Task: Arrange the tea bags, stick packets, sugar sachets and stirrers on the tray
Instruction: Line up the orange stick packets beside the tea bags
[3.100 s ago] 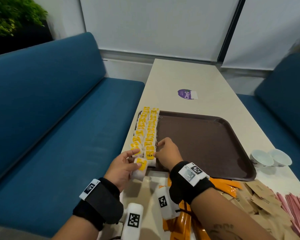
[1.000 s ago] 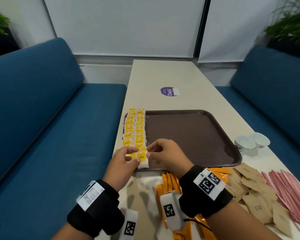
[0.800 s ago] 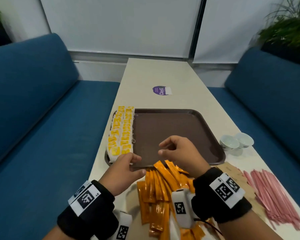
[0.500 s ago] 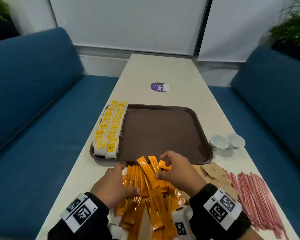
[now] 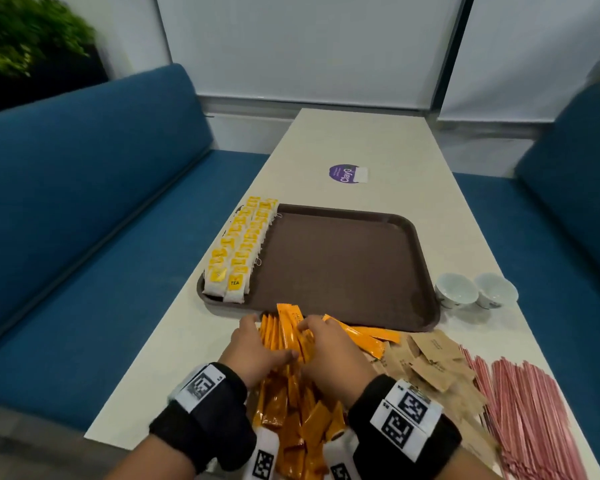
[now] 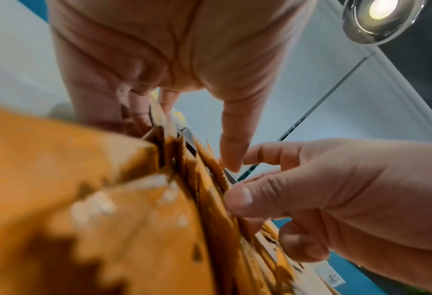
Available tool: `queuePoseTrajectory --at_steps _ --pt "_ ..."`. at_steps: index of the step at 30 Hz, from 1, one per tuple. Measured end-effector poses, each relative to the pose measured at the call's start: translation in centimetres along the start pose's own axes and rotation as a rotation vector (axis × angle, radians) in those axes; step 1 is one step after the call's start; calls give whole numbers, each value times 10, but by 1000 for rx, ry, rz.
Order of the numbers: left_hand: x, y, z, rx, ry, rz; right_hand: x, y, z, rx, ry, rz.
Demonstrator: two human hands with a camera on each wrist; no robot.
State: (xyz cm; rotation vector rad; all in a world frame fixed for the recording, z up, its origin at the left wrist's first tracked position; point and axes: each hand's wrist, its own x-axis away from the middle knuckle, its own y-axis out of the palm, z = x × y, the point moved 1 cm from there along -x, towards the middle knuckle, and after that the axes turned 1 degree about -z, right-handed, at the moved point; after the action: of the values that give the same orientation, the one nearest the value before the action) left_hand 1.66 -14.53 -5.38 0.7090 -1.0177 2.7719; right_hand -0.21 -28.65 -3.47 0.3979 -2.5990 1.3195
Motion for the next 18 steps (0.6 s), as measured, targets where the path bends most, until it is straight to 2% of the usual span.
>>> queuePoseTrajectory --at_steps 6,13,18 --pt "-1 1 10 88 36 -77 -2 0 0 -25 23 -11" --pt "-6 0 13 82 56 -96 -3 -2 -1 -75 35 -4" --pt "-10 0 10 21 140 -155 -6 2 -1 -102 64 16"
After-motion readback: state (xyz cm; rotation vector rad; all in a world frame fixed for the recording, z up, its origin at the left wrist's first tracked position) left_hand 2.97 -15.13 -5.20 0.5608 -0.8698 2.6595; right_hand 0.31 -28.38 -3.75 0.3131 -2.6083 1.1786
